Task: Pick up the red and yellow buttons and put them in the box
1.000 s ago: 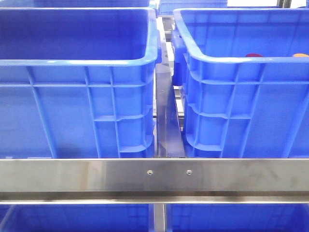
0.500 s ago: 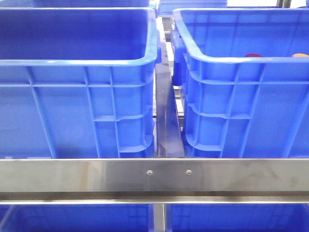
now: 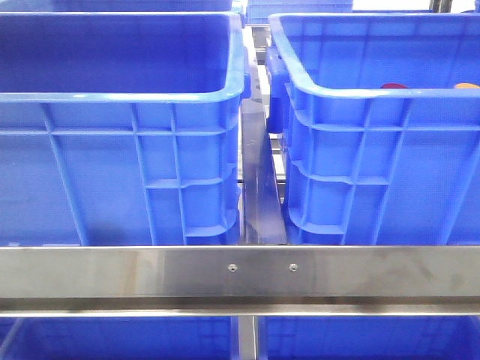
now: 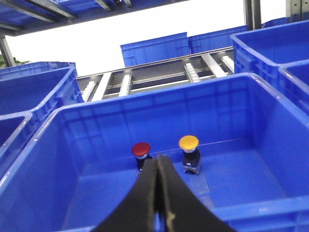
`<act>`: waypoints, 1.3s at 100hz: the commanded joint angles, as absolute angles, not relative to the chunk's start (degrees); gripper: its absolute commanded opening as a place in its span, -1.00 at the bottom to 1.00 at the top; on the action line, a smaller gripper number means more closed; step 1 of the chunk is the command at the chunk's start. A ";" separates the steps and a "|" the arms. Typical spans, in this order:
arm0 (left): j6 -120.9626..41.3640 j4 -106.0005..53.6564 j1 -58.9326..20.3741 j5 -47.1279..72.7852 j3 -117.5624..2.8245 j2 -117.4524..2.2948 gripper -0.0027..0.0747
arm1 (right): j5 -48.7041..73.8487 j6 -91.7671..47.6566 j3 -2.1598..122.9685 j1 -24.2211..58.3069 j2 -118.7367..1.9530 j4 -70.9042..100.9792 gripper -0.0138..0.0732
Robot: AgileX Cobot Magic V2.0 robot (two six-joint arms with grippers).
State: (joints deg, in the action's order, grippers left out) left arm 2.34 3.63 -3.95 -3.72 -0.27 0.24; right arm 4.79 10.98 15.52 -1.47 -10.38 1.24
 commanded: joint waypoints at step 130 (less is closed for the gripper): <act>2.87 3.42 -3.83 -8.10 2.51 2.17 -0.98 | -6.71 11.76 -0.44 -0.35 2.08 0.00 -0.84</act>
State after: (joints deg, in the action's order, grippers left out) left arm 2.34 3.63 -3.95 -3.72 -0.27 0.24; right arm -1.63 11.79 -1.56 -0.35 0.62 0.78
